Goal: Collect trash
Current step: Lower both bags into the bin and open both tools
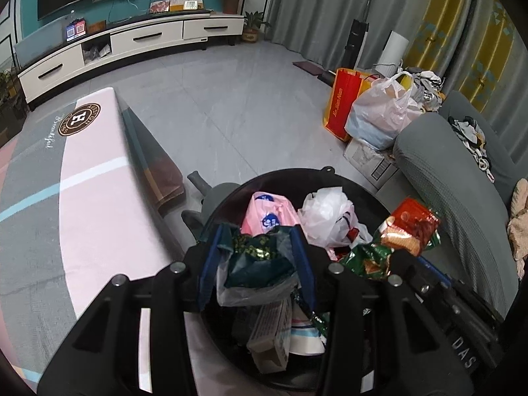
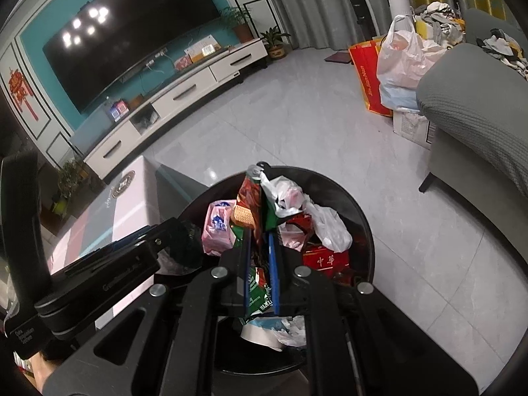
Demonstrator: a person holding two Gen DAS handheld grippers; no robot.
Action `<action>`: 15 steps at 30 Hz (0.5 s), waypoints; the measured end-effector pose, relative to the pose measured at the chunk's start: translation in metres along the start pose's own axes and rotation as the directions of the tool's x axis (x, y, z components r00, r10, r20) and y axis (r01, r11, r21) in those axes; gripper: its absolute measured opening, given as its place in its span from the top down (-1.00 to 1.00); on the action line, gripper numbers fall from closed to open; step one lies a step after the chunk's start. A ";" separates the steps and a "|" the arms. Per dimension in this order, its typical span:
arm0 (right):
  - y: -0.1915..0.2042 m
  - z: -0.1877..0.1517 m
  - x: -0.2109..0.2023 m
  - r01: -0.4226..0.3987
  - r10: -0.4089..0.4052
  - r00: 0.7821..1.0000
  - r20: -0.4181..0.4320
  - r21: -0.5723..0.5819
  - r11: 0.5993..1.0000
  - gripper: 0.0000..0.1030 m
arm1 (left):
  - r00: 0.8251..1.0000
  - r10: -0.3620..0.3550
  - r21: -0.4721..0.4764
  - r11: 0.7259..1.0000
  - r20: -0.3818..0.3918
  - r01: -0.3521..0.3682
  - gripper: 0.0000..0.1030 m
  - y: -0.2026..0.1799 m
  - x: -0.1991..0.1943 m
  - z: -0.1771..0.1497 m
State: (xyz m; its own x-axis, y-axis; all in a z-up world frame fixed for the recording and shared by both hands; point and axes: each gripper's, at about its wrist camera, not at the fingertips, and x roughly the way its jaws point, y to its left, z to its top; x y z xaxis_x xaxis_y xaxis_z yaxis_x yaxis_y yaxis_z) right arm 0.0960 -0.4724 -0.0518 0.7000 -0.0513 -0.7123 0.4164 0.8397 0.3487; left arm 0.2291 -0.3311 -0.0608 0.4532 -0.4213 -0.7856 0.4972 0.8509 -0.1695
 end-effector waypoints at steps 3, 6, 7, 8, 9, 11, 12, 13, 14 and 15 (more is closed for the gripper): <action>0.002 -0.001 0.007 0.007 -0.007 1.000 -0.019 -0.008 1.000 0.80 | 1.000 0.002 0.015 1.000 -0.013 -0.002 0.14 -0.004 0.003 0.002; 0.002 -0.002 0.009 0.011 -0.011 1.000 -0.025 -0.013 1.000 0.80 | 0.999 0.006 0.022 1.000 -0.039 -0.005 0.14 -0.006 0.008 0.001; 0.002 -0.002 0.010 0.013 -0.014 1.000 -0.026 -0.013 1.000 0.80 | 0.999 0.004 0.022 1.000 -0.044 -0.003 0.14 -0.006 0.010 0.000; 0.002 -0.002 0.010 0.014 -0.014 1.000 -0.026 -0.011 1.000 0.80 | 0.999 0.003 0.017 1.000 -0.053 -0.002 0.14 -0.005 0.013 -0.001; 0.002 -0.002 0.010 0.013 -0.013 1.000 -0.027 -0.009 1.000 0.80 | 0.998 0.004 0.013 1.000 -0.060 -0.003 0.14 -0.003 0.014 -0.001; 0.002 -0.003 0.012 0.017 -0.017 0.999 -0.030 -0.009 1.000 0.80 | 0.997 0.002 0.003 1.000 -0.073 -0.002 0.14 -0.001 0.018 -0.003; 0.003 -0.003 0.012 0.016 -0.017 0.999 -0.032 -0.009 1.000 0.80 | 0.997 -0.001 -0.003 1.000 -0.079 0.001 0.14 0.000 0.020 -0.003; 0.003 -0.003 0.012 0.016 -0.016 0.999 -0.034 -0.009 1.000 0.80 | 0.996 -0.002 -0.005 1.000 -0.084 0.001 0.14 0.000 0.021 -0.003; 0.003 -0.003 0.013 0.017 -0.017 0.999 -0.037 -0.010 1.000 0.80 | 0.996 0.000 -0.006 1.000 -0.090 -0.001 0.14 0.000 0.022 -0.004; 0.004 -0.003 0.013 0.017 -0.018 0.999 -0.038 -0.010 1.000 0.80 | 0.996 0.003 -0.005 1.000 -0.092 -0.003 0.14 0.000 0.023 -0.004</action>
State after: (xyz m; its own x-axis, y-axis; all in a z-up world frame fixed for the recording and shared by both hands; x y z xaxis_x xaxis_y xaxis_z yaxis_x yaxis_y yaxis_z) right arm 0.1046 -0.4680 -0.0616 0.6699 -0.0455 -0.7411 0.4224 0.8442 0.3300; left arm 0.2365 -0.3399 -0.0813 0.3841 -0.3882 -0.8377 0.4923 0.8537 -0.1699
